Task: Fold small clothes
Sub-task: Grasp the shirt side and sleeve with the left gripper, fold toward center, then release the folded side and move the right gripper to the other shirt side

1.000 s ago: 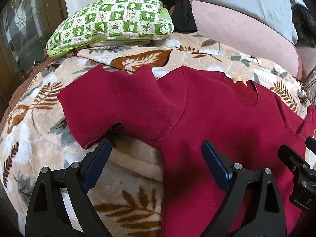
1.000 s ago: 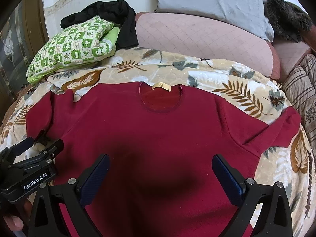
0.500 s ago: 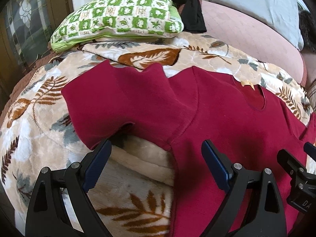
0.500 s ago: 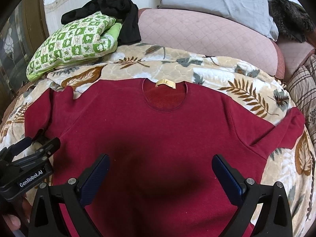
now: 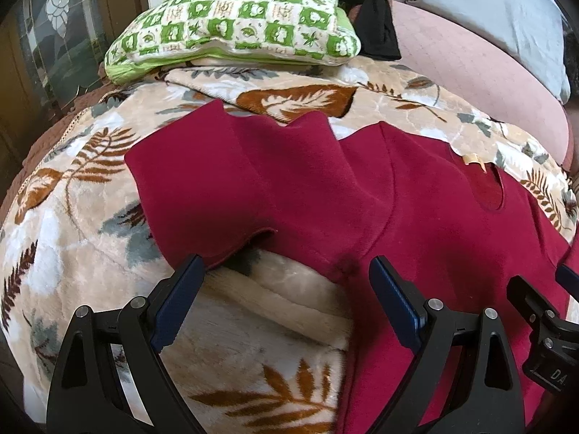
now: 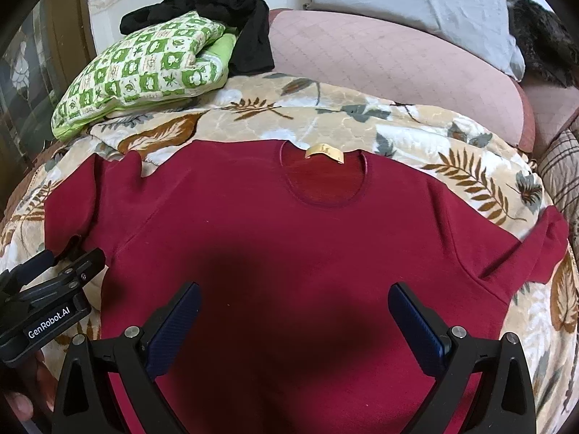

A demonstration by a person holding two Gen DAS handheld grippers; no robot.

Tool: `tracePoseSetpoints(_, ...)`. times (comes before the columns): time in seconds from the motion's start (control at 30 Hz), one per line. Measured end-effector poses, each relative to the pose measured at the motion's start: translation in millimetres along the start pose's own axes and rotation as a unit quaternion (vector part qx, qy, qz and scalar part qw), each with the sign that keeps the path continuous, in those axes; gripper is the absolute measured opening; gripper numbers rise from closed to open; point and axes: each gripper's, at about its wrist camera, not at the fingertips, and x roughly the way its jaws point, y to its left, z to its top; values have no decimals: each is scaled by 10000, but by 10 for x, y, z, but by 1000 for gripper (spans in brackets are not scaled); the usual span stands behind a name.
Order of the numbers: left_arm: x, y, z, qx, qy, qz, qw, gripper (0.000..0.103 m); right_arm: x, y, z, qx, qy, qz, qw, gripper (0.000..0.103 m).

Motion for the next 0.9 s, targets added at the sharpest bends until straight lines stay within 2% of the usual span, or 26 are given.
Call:
tracePoseSetpoints(0.43,50,35,4,-19,31,58,10000,93,86,110,25,-50,99,82,9999,103)
tracePoseSetpoints(0.9,67,212,47,-249,78,118,9996,93,131,322,101,-224,94,190,9995,103)
